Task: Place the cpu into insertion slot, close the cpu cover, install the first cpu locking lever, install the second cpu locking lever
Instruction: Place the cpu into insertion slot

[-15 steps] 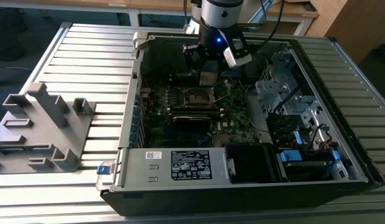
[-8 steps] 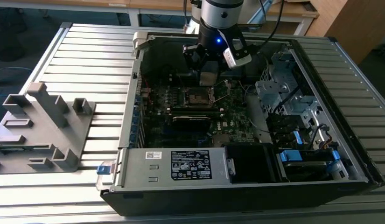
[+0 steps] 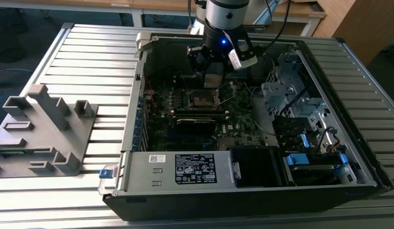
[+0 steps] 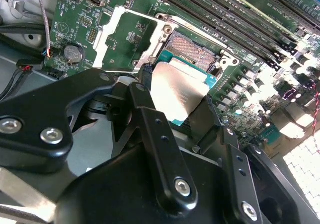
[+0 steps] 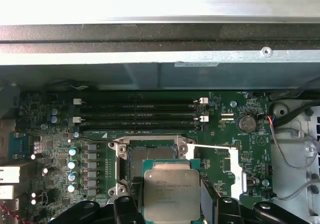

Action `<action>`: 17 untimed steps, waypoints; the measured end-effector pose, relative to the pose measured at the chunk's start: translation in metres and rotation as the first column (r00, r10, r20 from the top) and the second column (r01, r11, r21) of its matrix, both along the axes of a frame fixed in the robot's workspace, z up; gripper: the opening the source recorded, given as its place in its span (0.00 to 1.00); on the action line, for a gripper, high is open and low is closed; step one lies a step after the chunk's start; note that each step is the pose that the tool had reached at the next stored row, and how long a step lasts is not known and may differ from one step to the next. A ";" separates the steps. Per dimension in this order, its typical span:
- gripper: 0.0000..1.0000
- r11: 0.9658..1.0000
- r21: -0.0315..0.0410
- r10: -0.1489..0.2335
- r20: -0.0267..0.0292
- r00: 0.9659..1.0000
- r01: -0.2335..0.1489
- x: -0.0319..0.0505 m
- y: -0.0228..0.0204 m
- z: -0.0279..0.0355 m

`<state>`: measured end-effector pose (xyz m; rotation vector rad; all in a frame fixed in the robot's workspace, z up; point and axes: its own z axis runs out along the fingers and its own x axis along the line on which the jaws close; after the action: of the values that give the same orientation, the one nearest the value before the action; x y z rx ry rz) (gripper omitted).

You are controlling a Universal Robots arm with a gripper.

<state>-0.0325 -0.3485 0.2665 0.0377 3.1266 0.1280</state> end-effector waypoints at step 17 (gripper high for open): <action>0.54 1.000 0.000 0.000 0.000 1.000 0.000 -0.0014 0.0000 -0.0020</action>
<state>-0.0339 -0.3484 0.2644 0.0377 3.1264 0.1286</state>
